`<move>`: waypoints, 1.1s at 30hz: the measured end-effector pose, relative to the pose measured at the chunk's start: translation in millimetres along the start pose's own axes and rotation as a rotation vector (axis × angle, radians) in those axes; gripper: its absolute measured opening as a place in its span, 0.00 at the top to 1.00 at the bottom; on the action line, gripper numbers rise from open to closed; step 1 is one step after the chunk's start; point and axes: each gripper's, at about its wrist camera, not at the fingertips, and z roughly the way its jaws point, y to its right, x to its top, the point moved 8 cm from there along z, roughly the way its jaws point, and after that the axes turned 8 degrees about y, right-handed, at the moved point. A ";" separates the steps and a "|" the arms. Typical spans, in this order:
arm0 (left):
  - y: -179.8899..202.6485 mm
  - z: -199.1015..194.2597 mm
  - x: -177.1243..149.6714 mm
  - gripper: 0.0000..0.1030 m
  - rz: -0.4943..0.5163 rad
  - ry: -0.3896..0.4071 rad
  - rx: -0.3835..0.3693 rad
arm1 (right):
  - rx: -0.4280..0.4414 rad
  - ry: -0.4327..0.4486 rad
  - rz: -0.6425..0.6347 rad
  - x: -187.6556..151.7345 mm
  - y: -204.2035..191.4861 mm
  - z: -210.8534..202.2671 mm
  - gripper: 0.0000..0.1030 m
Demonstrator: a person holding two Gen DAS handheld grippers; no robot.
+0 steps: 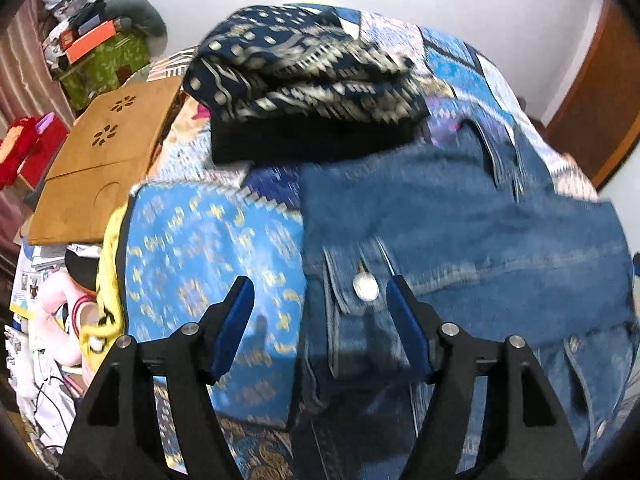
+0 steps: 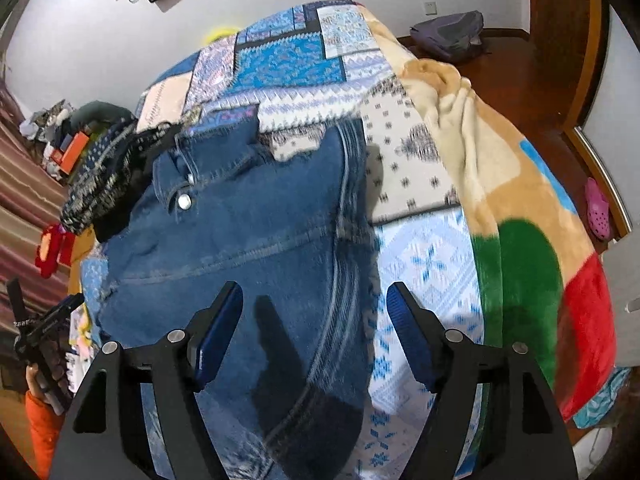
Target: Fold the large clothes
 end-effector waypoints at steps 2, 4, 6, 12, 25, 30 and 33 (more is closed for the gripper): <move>-4.9 8.1 9.7 0.34 -0.032 -0.011 -0.030 | 0.011 0.011 0.012 10.2 -0.2 -0.9 0.31; -8.7 22.1 15.3 0.34 -0.087 -0.041 -0.093 | 0.020 0.015 0.020 17.9 -0.9 0.3 0.31; -10.7 37.9 14.9 0.34 -0.142 -0.075 -0.140 | 0.033 0.007 0.030 23.5 -1.2 5.9 0.31; -11.5 90.5 0.0 0.34 -0.250 -0.198 -0.234 | 0.061 -0.090 0.095 21.7 11.8 38.4 0.31; 30.6 122.6 14.6 0.57 -0.143 -0.154 -0.275 | 0.100 -0.086 0.080 40.9 4.3 71.6 0.71; 33.8 108.0 15.8 0.93 -0.098 -0.130 -0.169 | 0.136 -0.061 0.123 46.6 3.5 61.4 0.91; 46.1 76.3 29.8 0.94 -0.034 -0.068 -0.123 | 0.156 -0.011 0.083 58.2 -8.1 40.3 0.93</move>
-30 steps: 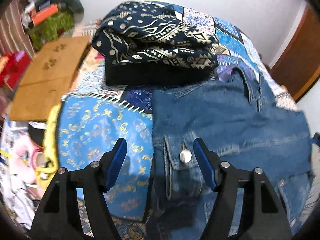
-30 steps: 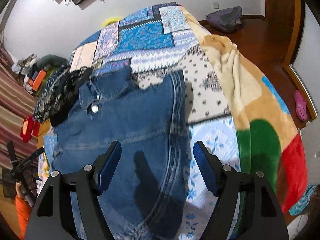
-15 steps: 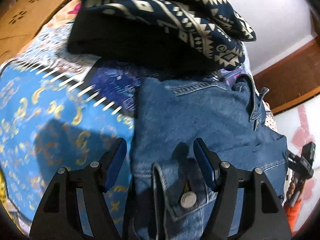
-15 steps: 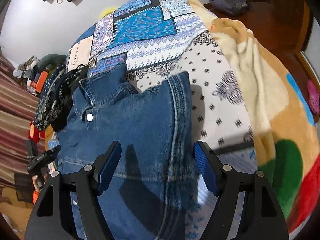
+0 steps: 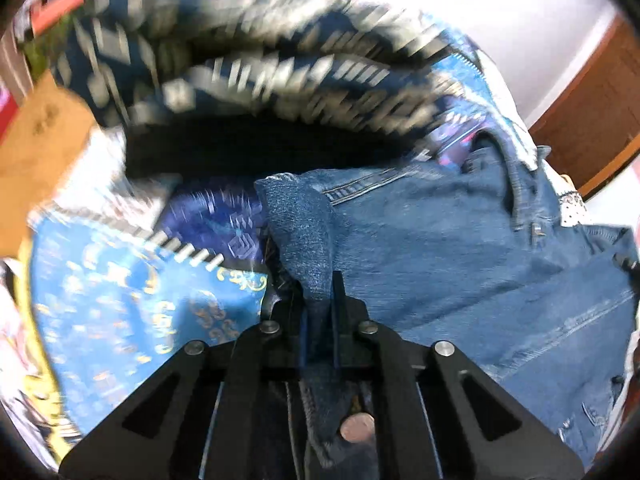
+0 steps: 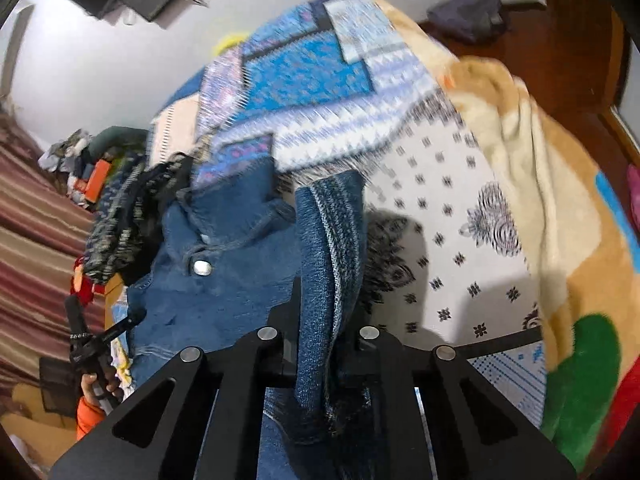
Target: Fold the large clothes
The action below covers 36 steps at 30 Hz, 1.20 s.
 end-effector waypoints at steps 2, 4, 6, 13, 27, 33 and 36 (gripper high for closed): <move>17.2 -25.5 11.3 0.94 0.028 0.041 -0.015 | 0.018 0.027 -0.030 8.6 -12.0 -12.2 0.93; 41.8 -58.7 26.1 0.94 0.063 0.092 -0.060 | 0.042 0.052 -0.075 18.8 -28.5 -28.1 0.93; 65.2 -88.8 39.2 0.94 0.102 0.136 -0.109 | 0.055 0.070 -0.127 27.0 -44.4 -41.1 0.93; 138.6 -154.4 95.1 0.94 0.227 0.273 -0.138 | 0.085 0.152 -0.279 60.5 -100.7 -71.7 0.93; 67.9 -39.1 164.9 0.93 0.139 0.202 0.082 | -0.063 0.173 -0.203 143.4 -42.6 -7.3 0.93; 37.5 26.6 152.4 0.82 0.135 0.143 0.167 | -0.258 0.005 -0.145 118.5 40.0 94.6 0.91; 34.5 25.7 155.5 0.80 0.144 0.157 0.157 | -0.262 -0.015 -0.101 113.1 59.5 108.2 0.89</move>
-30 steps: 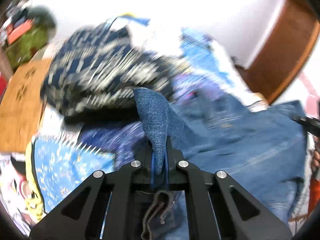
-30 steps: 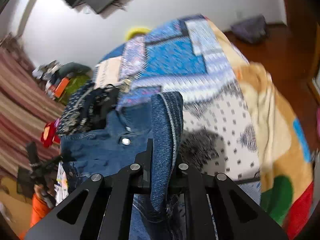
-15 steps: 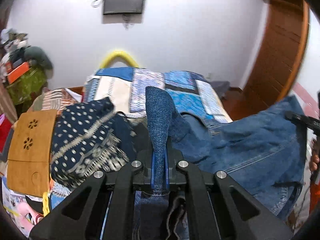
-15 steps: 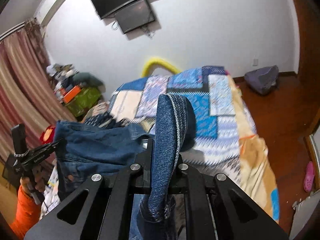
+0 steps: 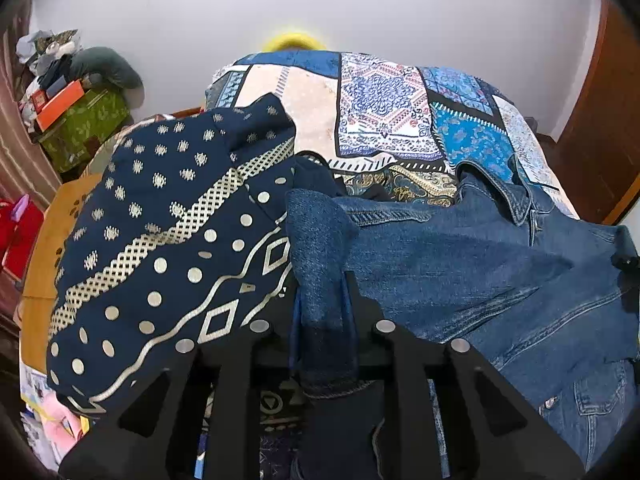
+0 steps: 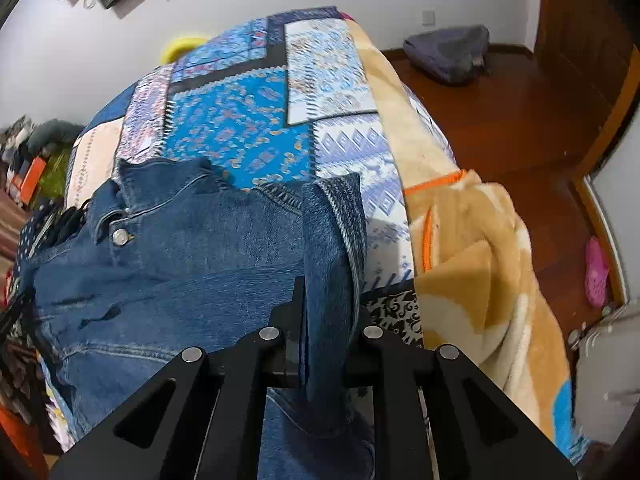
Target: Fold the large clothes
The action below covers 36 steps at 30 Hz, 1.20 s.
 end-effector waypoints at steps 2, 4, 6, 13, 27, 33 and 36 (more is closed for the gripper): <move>-0.2 -5.8 0.1 0.75 0.025 0.001 0.023 | -0.018 -0.005 0.002 3.0 7.0 -1.6 0.85; 2.4 -14.6 0.6 0.75 0.037 0.005 0.031 | -0.038 -0.012 0.000 6.9 7.5 -9.0 0.84; 5.3 -28.4 -0.3 0.75 0.041 0.011 0.034 | -0.038 0.001 -0.021 8.8 2.6 -25.9 0.84; 13.2 -79.8 -2.4 0.73 0.067 0.058 0.012 | 0.001 0.109 -0.164 1.6 -30.6 -98.1 0.78; 9.3 -182.6 -56.6 0.28 0.097 0.127 0.007 | 0.072 0.227 -0.335 -67.5 -70.9 -200.0 0.43; 0.2 -181.2 -111.0 0.27 0.067 0.045 -0.003 | 0.049 0.152 -0.313 -110.6 -55.8 -192.2 0.43; -5.2 -166.9 -145.4 0.27 0.009 -0.046 -0.036 | 0.047 0.101 -0.271 -132.9 -43.3 -183.2 0.43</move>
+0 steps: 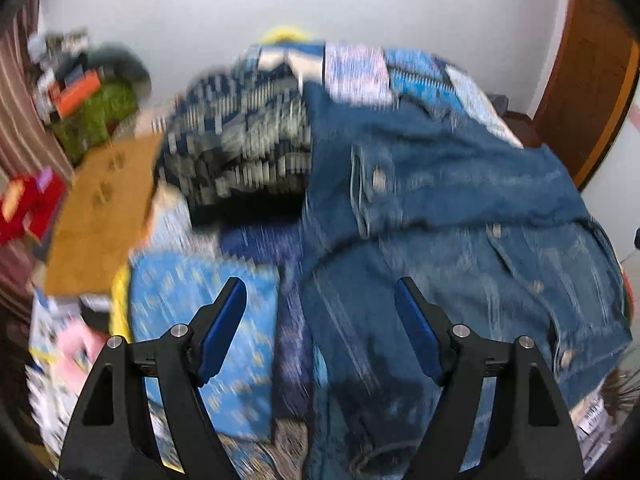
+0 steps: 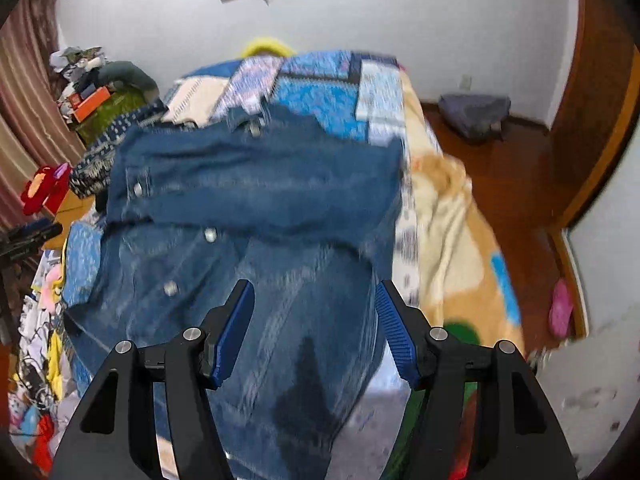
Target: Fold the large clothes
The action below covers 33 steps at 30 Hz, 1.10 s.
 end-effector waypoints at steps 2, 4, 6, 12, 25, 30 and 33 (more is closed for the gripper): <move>-5.3 11.7 -23.3 0.27 -0.041 -0.065 -0.015 | 0.006 -0.023 0.032 -16.1 4.7 -0.4 0.43; -8.6 25.3 -48.4 0.27 -0.075 -0.140 -0.038 | 0.019 -0.056 0.076 -32.3 9.8 3.0 0.43; -10.8 35.6 -67.8 0.27 -0.107 -0.195 -0.056 | 0.027 -0.081 0.110 -45.4 13.5 6.0 0.43; -8.9 58.8 -108.1 0.27 -0.249 -0.315 -0.166 | 0.053 -0.124 0.228 -76.6 22.6 16.0 0.43; 30.8 51.3 -103.9 0.55 -0.325 -0.266 -0.356 | 0.036 -0.085 0.210 -82.8 14.1 19.5 0.56; 52.5 36.9 -88.8 0.78 -0.220 -0.206 -0.345 | 0.045 -0.045 0.173 -74.6 10.9 11.9 0.88; 60.5 18.9 -64.6 0.82 -0.242 -0.150 -0.404 | 0.095 -0.027 0.183 -64.0 4.7 7.3 0.91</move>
